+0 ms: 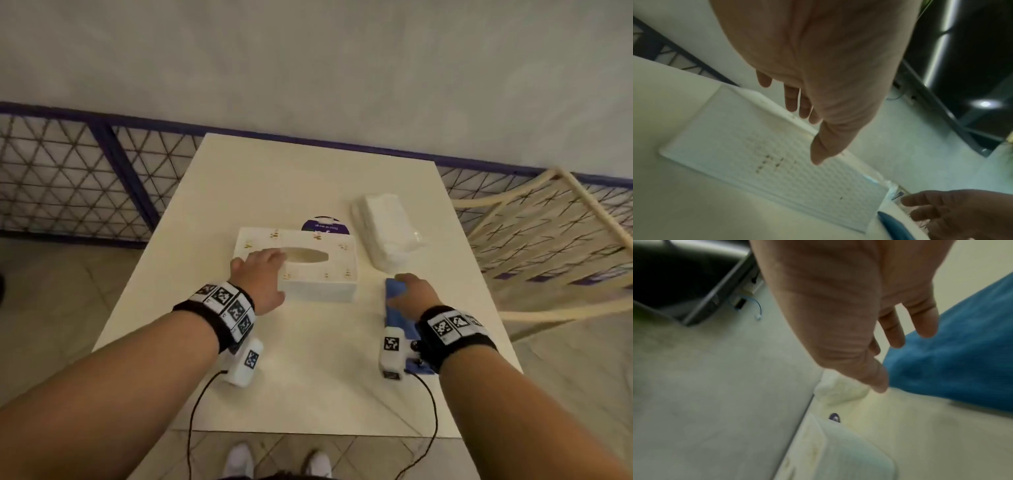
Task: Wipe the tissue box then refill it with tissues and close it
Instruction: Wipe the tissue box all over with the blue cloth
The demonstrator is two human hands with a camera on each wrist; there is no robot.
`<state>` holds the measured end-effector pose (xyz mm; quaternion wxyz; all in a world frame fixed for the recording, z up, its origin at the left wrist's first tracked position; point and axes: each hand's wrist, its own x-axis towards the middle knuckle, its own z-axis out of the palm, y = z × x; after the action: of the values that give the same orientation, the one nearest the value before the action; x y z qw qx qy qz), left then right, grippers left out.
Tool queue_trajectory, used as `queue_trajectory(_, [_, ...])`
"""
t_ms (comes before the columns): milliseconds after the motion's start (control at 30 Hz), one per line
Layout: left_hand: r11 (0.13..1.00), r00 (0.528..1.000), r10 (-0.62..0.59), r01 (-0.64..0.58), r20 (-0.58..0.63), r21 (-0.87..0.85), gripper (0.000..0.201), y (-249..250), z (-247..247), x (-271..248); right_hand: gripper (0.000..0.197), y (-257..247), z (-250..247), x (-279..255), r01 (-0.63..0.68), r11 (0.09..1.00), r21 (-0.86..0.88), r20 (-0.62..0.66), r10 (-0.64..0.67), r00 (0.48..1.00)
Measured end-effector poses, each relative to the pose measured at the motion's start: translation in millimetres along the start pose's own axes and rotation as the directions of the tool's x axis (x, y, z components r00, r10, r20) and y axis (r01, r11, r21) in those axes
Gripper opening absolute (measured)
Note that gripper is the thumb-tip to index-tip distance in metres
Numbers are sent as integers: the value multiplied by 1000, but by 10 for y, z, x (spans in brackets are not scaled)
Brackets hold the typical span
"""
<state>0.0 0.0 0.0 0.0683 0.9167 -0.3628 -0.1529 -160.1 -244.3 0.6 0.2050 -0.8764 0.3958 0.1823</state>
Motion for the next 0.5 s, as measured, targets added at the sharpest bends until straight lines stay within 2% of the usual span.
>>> queue_trajectory(67, [997, 999, -21, 18, 34, 75, 77, 35, -1, 40, 70, 42, 83, 73, -128, 989, -81, 21, 130, 991])
queue_trajectory(100, [994, 999, -30, 25, 44, 104, 76, 43, 11, 60, 74, 77, 162, 123, -185, 978, -98, 74, 192, 979])
queue_trajectory(167, [992, 999, -27, 22, 37, 124, 72, 53, 14, 85, 77, 119, 346, 129, -203, 965, -168, 142, 228, 963])
queue_trajectory(200, [991, 999, -25, 20, 34, 135, 70, 51, 26, 88, 76, 129, 410, 58, -209, 956, -204, 129, 238, 963])
queue_trajectory(267, [985, 999, -20, 14, 32, 169, 67, 41, 27, 83, 66, 189, 512, 9, -158, 965, -211, 21, 166, 986])
queue_trajectory(300, [984, 999, -19, 13, 31, 177, 67, 29, 41, 82, 58, 212, 556, -14, -119, 975, -185, -8, 120, 993])
queue_trajectory(367, [986, 999, -14, 8, 31, 166, 64, 7, 53, 65, 45, 241, 597, -85, -55, 993, -105, 12, 56, 998])
queue_trajectory(433, [989, 1000, -10, 6, 28, 145, 62, -15, 45, 41, 34, 226, 563, -211, -41, 998, 38, -19, 42, 999])
queue_trajectory(500, [993, 1000, -4, 1, 26, 121, 60, -37, 26, 27, 26, 160, 493, -342, 27, 975, 221, -171, 11, 985])
